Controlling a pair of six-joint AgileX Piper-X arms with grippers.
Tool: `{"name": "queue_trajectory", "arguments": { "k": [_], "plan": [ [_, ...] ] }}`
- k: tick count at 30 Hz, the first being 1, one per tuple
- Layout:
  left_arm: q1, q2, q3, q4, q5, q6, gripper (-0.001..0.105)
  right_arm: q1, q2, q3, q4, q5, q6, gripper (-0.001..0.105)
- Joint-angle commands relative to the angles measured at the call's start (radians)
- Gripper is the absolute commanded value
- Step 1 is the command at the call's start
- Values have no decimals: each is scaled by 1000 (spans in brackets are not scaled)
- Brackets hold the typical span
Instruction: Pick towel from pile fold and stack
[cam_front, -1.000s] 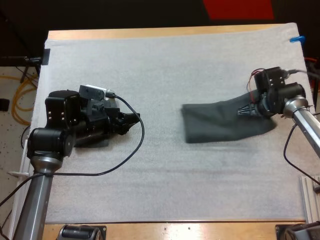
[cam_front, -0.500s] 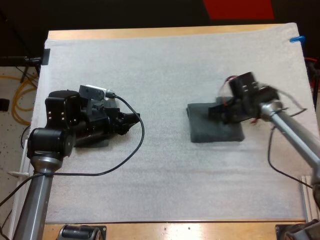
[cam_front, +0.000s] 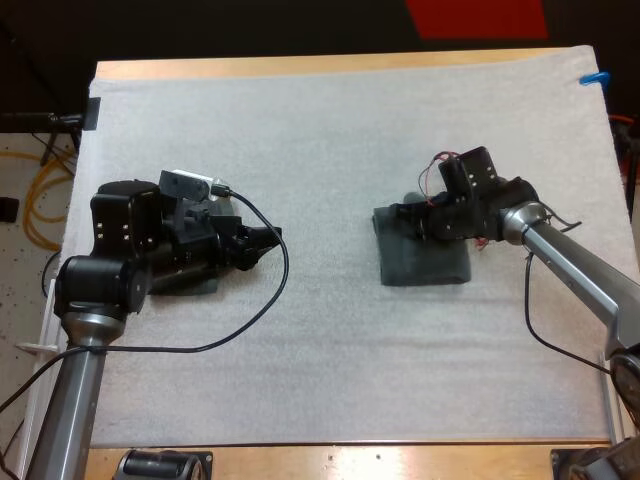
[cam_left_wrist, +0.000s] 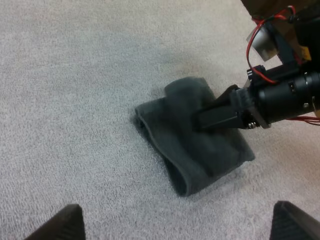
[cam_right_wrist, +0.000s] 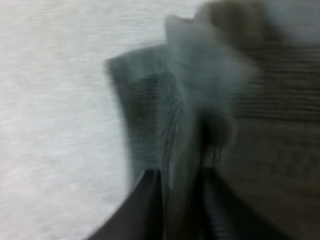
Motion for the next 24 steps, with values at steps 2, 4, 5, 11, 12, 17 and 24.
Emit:
{"name": "queue_trajectory", "arguments": {
  "k": [2, 4, 5, 11, 12, 17, 24],
  "plan": [
    [-1, -2, -3, -3, 10, -5, 72, -2, -13, -7, -40, -85, -1, 64],
    [-1, -2, -3, -3, 10, -5, 72, -2, -23, -7, -64, -174, -11, 87],
    [-1, -2, -3, -3, 10, -5, 72, -2, -25, -7, -65, -197, -20, 89],
    [-1, -2, -3, -3, 10, -5, 72, -2, -54, -7, -33, -246, -57, 86],
    [-1, -2, -3, -3, 10, -5, 72, -2, -67, -7, -16, -244, -77, 83],
    [-1, -2, -3, -5, 6, 3, 72, -2, -169, -7, 70, -146, -188, 72],
    [-103, 82, -3, -69, -31, -62, 72, -2, -396, -7, 215, 97, -336, 72]
  ]
}}
